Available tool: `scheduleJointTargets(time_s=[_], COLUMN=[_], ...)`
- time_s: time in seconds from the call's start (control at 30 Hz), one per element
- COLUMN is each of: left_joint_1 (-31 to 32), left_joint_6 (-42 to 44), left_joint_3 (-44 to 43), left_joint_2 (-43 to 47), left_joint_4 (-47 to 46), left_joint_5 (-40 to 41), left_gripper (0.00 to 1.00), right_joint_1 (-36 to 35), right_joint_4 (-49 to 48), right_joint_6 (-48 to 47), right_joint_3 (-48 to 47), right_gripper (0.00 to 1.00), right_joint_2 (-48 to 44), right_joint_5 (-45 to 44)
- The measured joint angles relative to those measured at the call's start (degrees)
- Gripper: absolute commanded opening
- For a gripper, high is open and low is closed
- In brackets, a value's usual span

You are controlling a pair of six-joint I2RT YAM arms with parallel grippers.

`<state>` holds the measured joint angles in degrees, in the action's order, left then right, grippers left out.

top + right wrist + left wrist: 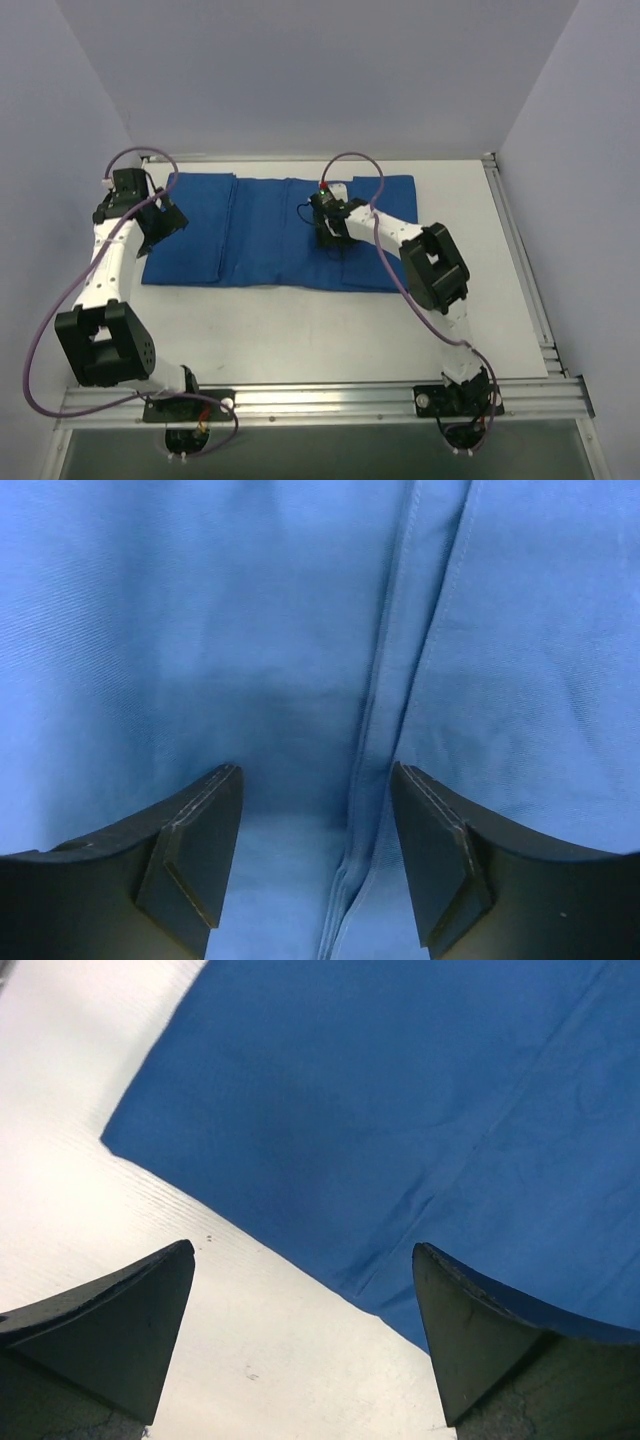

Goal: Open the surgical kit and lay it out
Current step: Open the surgical kit at the center of the board.

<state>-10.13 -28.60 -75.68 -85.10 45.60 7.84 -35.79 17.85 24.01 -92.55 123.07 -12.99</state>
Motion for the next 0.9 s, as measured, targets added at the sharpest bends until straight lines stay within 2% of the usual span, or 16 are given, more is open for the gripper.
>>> scheduleJointTargets(time_s=[0.1,0.33,0.6,0.77,0.8,0.9], left_joint_1=[2.75,8.74,9.14,9.14,9.14,9.14], left_joint_6=[0.02,-0.13,-0.26,-0.24,-0.24,-0.24], left_joint_3=[0.07,0.11,0.13,0.13,0.13,0.13], left_joint_2=[-0.20,-0.94,-2.78,-2.78,-2.78,-2.78], left_joint_4=[-0.02,-0.09,-0.09,-0.11,-0.11,-0.11], left_joint_5=[-0.09,0.09,0.79,0.90,0.90,0.87], left_gripper=[1.00,1.00,1.00,1.00,1.00,1.00], right_joint_1=[-0.92,-3.32,-2.97,-2.21,-1.99,-0.92], right_joint_4=[2.25,6.73,6.60,5.49,5.35,5.33], right_joint_6=[0.55,1.33,1.51,1.33,1.27,1.20], right_joint_3=[-2.36,-5.18,-3.08,-1.92,-1.81,-1.09], right_gripper=[0.58,0.44,0.31,0.08,0.00,0.00], right_joint_2=[2.56,4.46,4.11,3.80,3.76,2.95], right_joint_5=[-3.76,-13.57,-17.25,-16.94,-16.72,-16.20])
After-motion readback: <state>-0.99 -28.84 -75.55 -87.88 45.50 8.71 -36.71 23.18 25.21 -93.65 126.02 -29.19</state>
